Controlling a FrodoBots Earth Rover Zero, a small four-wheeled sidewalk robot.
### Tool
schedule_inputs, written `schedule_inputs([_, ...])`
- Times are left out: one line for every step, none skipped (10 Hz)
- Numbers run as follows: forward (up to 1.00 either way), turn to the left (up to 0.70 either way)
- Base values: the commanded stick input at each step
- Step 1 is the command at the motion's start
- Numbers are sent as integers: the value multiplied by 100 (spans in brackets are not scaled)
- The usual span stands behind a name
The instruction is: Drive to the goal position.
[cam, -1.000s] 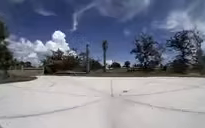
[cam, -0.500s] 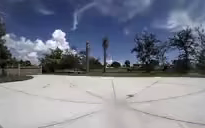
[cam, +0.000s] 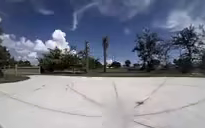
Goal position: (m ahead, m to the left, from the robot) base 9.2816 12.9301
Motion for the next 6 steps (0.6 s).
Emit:
schedule_inputs([85,0])
schedule_inputs([85,0])
schedule_inputs([85,0])
schedule_inputs([85,2])
schedule_inputs([85,34])
schedule_inputs([85,26])
